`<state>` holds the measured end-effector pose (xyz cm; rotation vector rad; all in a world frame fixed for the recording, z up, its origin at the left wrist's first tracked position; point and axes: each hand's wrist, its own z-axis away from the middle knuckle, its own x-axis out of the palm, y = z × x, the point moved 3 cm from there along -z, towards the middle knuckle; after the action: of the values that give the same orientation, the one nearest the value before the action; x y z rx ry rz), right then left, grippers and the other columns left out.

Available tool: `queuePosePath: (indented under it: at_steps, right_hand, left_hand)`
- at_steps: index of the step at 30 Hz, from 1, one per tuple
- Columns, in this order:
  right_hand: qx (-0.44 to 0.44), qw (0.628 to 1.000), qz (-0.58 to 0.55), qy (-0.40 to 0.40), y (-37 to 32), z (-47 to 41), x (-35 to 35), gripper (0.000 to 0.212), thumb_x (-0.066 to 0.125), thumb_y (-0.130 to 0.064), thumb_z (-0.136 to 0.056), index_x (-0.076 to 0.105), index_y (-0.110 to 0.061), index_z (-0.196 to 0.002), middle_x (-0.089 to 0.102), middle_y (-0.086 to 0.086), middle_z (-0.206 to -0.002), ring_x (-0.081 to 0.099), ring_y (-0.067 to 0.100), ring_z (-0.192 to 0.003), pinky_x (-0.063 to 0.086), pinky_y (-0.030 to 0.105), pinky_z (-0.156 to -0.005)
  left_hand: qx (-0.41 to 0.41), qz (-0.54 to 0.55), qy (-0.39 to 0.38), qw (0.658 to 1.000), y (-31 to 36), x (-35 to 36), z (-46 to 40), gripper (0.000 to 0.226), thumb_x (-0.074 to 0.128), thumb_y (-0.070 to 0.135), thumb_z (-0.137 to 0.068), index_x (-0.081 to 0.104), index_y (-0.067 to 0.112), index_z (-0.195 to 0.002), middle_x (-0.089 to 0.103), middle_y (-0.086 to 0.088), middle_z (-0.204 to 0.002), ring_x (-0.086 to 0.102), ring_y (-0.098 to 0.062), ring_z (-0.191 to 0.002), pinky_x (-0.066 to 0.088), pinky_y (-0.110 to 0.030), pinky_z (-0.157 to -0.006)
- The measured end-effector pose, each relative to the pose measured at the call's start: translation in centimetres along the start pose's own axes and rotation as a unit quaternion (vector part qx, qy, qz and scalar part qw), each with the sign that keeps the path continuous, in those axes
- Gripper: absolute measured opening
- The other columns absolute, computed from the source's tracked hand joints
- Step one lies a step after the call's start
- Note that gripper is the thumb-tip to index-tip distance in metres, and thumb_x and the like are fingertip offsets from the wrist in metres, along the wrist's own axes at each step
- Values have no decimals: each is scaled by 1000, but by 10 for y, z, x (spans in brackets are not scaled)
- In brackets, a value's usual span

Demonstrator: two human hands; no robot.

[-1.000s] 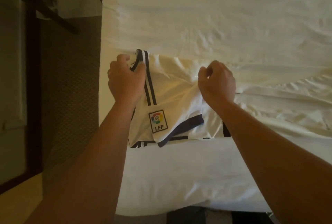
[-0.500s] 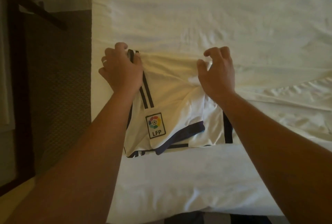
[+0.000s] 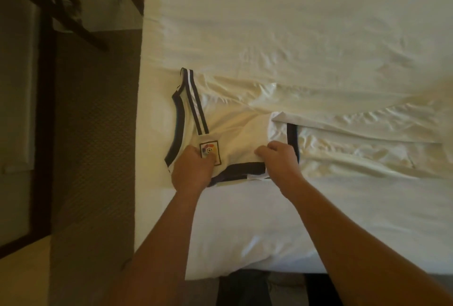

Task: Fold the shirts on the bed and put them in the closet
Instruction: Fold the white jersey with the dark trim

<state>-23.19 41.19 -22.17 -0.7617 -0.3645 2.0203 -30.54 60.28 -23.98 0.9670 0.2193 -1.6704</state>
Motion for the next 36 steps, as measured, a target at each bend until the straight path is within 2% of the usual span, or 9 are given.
queuePosePath:
  at_steps: [2,7,11,15,17,20,27,32,36]
  right_hand:
    - [62,995,-69,-21,8,3,-5,17,63,-15,-89,58,-1,-82,50,13,-73,49,24,-62,41,34,-61]
    - [91,986,112,-84,36,9,-4,35,63,-32,-93,65,2,-92,64,12,-69,55,22,-55,44,31,-53]
    - [-119,954,270,56,21,18,-2,24,56,-35,-93,53,-14,-81,56,-2,-76,56,19,-67,48,32,-60]
    - [-388,850,355,-18,10,38,25,59,62,-55,-84,48,-23,-132,50,-1,-126,50,20,-109,45,37,-92]
    - [-427,812,398,-18,7,34,36,73,63,-62,-80,41,-24,-139,50,3,-133,49,25,-113,44,41,-94]
    - [-441,840,315,32,-11,26,33,45,63,-41,-91,54,-21,-130,62,1,-116,58,24,-98,50,41,-88]
    - [-200,977,13,69,-56,-20,-12,12,51,-7,-90,60,-10,-96,58,0,-70,54,19,-62,43,32,-54]
    - [-131,979,-90,125,-63,-60,-38,12,62,-20,-91,59,-10,-98,55,0,-76,48,12,-64,40,26,-55]
    - [-129,976,-38,169,-64,-79,-50,22,59,-29,-97,60,-8,-90,54,0,-69,44,13,-57,38,29,-54]
  left_hand:
    - [6,43,-9,999,4,-6,-6,28,65,45,-95,59,19,-85,63,1,-86,65,-29,-92,55,-43,-83]
    - [-21,140,-3,990,0,-22,-5,28,64,40,-96,59,13,-100,61,0,-92,62,-27,-94,52,-39,-81]
    - [-44,163,-42,985,-2,-28,0,22,64,34,-98,59,14,-108,61,1,-98,60,-20,-92,56,-42,-79]
    - [-128,301,-71,942,15,-29,7,21,68,18,-96,60,12,-114,68,-11,-103,66,-22,-78,51,-27,-47]
    - [-149,369,-95,913,28,-29,12,26,69,10,-93,62,9,-118,70,-16,-101,68,-22,-69,49,-23,-44]
    - [-132,396,-123,900,51,-34,16,22,66,9,-95,61,11,-116,74,-16,-88,69,-20,-56,49,-25,-45]
    - [43,255,-32,966,97,-55,-20,18,70,29,-92,63,19,-105,72,-13,-87,69,-24,-66,54,-32,-53]
    - [244,-76,-6,967,125,-50,-65,47,66,35,-89,55,36,-134,55,7,-133,43,-24,-127,33,-44,-105]
    - [279,-253,-24,926,137,-46,-85,52,61,55,-89,50,42,-138,52,7,-137,32,-25,-138,17,-50,-110]
